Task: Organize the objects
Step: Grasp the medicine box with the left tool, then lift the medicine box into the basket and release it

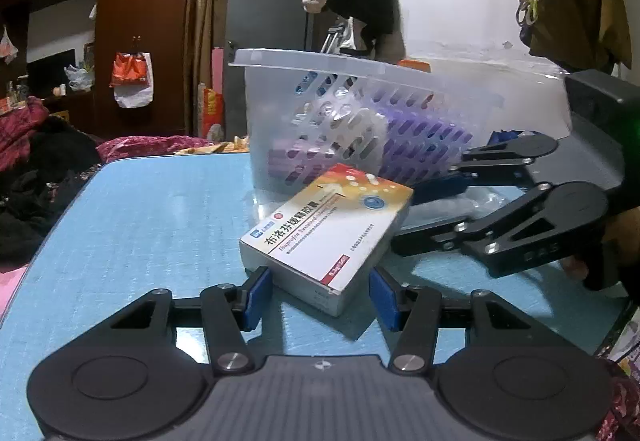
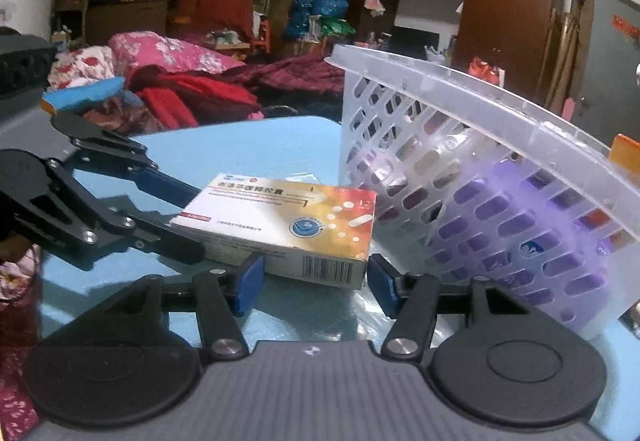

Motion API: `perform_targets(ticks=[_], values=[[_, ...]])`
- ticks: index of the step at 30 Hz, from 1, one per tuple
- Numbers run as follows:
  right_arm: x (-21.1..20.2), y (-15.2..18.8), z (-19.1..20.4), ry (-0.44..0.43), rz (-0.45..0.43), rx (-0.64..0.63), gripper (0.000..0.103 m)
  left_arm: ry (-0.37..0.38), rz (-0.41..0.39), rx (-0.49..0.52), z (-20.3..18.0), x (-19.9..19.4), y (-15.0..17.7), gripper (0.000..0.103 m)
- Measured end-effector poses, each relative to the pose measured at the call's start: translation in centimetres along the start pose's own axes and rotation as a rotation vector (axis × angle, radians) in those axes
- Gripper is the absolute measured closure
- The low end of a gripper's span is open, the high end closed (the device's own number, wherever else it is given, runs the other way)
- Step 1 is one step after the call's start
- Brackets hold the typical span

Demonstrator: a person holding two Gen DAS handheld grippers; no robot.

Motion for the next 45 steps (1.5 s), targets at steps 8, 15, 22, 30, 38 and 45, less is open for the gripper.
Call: perform_targets(ticks=[8, 15, 22, 30, 38, 45], values=[[-2.1, 0.4, 0.8, 0.003, -0.006, 0.029, 0.053, -0.018, -0.035, 0.089, -1.1, -0.7, 0.5, 0.058], [-4.4, 1.3, 1.8, 0.079, -0.06, 0.119, 0.064, 0.04, -0.075, 0.081, -1.6, -1.1, 1.0, 0.06], [-4.1, 1.9, 2.0, 0.134, -0.033, 0.155, 0.077, 0.073, -0.112, 0.045, -1.6, -1.2, 0.9, 0.061], [-4.1, 2.8, 2.7, 0.17, -0.038, 0.192, 0.081, 0.075, -0.137, 0.029, -1.6, -1.4, 0.9, 0.061], [-5.6, 2.4, 3.6, 0.215, -0.09, 0.207, 0.081, 0.061, -0.197, 0.054, -2.6, -3.3, -0.1, 0.062], [-10.8, -3.1, 3.5, 0.309, -0.21, 0.139, 0.081, 0.053, -0.351, 0.137, -4.4, -6.9, -7.7, 0.062]])
Point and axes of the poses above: each gripper's, at about its wrist camera, not at the fingertips, and x roughly the way its jaws point, z to its left, y to its underside, the point moved 4 cm from there along x, roughly the way its jaws point
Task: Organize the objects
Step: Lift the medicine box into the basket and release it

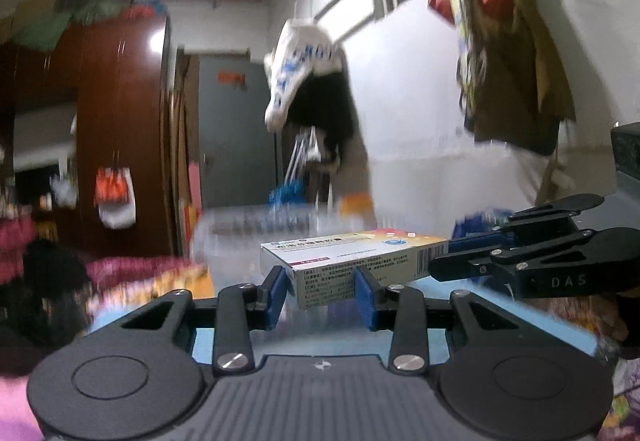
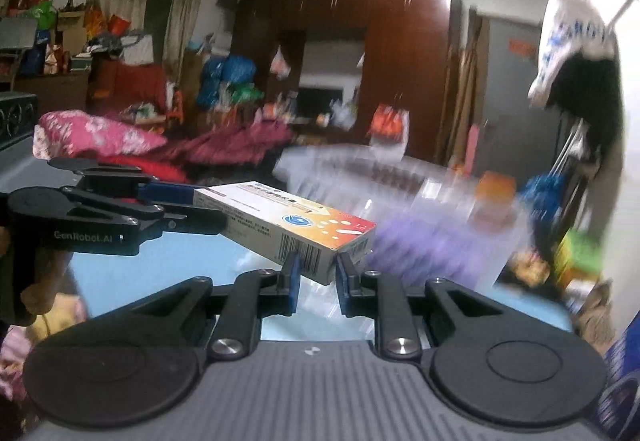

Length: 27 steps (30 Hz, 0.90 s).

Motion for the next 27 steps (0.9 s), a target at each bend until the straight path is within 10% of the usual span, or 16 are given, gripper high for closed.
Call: perform_targets(ticks=[8, 18, 22, 25, 27], values=[[3.9, -7.5, -5.7, 0.068, -0.029, 0.017, 0.08, 0.001, -0.001, 0.039, 3.0, 7.8, -6.2, 0.062], [13.8, -6.1, -8.5, 0.086, 0.126, 0.035, 0.078, -0.096, 0.161, -0.024, 6.8, 16.2, -4.4, 0.057], [13.5, -5.8, -8.1, 0.138, 0.151, 0.025, 0.056, -0.138, 0.152, -0.01, 6.6, 14.6, -4.6, 0.025], [8.1, -5.8, -8.3, 0.142, 0.04, 0.083, 0.0, -0.128, 0.139, 0.018, 5.8, 9.9, -4.1, 0.019], [4.0, -4.5, -8.5, 0.094, 0.001, 0.146, 0.0, -0.114, 0.189, 0.028, 5.4, 7.5, -3.0, 0.015]])
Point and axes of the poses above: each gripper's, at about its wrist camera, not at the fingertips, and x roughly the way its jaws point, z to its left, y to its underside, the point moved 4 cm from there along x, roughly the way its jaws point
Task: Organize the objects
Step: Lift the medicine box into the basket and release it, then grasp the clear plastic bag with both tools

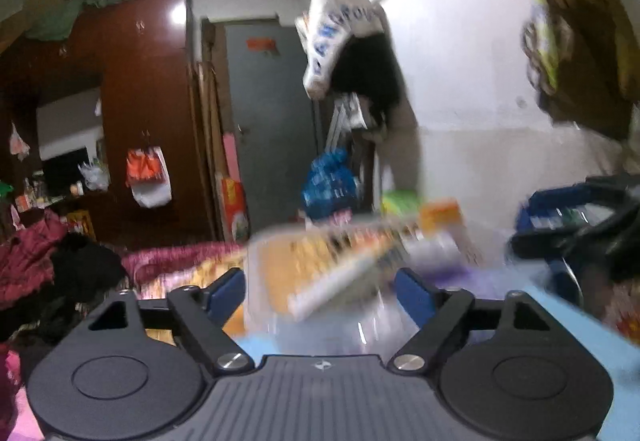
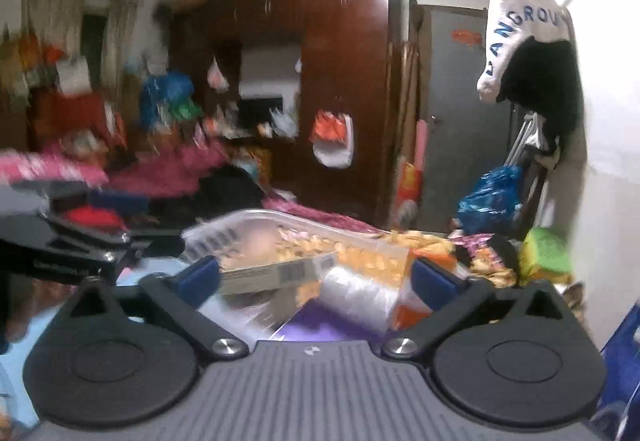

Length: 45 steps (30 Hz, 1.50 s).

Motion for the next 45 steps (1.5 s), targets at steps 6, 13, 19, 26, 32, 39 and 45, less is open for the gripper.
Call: perform_targets(ticks=[6, 13, 19, 26, 32, 39, 45], values=[[-3.6, 7.2, -1.7, 0.073, 0.131, 0.062, 0.0, 0.02, 0.197, -0.021, 0.1, 0.0, 5.7, 0.015], [1.5, 11.4, -6.0, 0.092, 0.361, 0.246, 0.0, 0.048, 0.291, -0.157, 2.7, 3.4, 7.8, 0.016], [3.3, 11.7, -6.7, 0.064, 0.387, 0.295, 0.02, 0.058, 0.36, -0.21, 2.9, 6.1, 9.2, 0.016], [3.8, 11.9, -4.0, 0.016, 0.401, 0.194, 0.045, 0.023, 0.372, -0.183, 2.0, 7.5, 10.1, 0.033], [3.4, 12.0, -3.5, 0.03, 0.393, 0.144, 0.055, 0.023, 0.356, -0.154, 1.1, 6.6, 10.2, 0.058], [2.6, 11.8, -2.5, 0.01, 0.396, 0.108, 0.079, 0.062, 0.321, -0.187, 0.8, 4.7, 10.7, 0.079], [0.3, 11.6, -2.0, -0.014, 0.35, 0.115, 0.083, 0.125, 0.261, -0.203, 0.6, 2.0, 11.1, 0.08]])
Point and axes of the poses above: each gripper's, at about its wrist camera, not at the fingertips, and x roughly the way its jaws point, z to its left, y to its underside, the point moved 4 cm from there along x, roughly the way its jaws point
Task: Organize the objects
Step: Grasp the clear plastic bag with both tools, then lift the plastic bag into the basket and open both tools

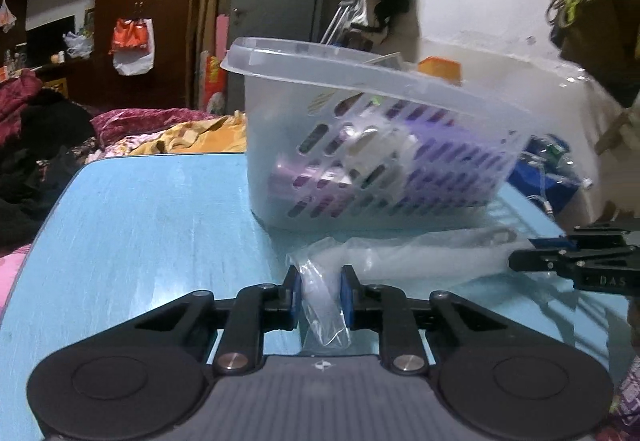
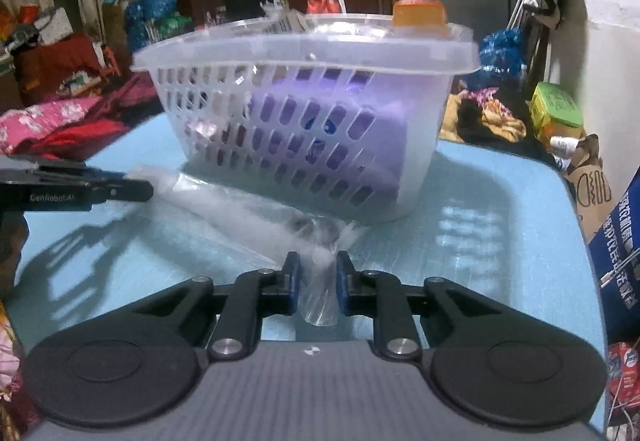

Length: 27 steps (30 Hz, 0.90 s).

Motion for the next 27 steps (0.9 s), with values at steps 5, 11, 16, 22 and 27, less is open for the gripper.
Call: perform_targets(ticks=[5, 11, 16, 22, 27], values=[[-3.3, 0.4, 1.2, -0.01, -0.093, -0.029, 0.083, 0.042, -0.086, 0.011, -0.8, -2.7, 0.7, 0.08], [-7.9, -0.9, 3.0, -0.024, -0.255, -0.09, 0.084, 0.051, -0.27, 0.038, -2.4, -7.8, -0.9, 0.08], [-11.3, -3.2, 4.2, -0.029, -0.412, -0.139, 0.086, 0.016, -0.453, 0.109, -4.5, -11.7, -4.1, 0.08], [-12.0, -8.0, 4.2, 0.034, -0.539, -0.194, 0.089, -0.059, -0.526, 0.195, -6.8, -10.9, -9.7, 0.08], [-9.8, -11.1, 2.6, 0.059, -0.539, -0.166, 0.09, -0.095, -0.512, 0.204, -7.4, -8.2, -13.3, 0.08]])
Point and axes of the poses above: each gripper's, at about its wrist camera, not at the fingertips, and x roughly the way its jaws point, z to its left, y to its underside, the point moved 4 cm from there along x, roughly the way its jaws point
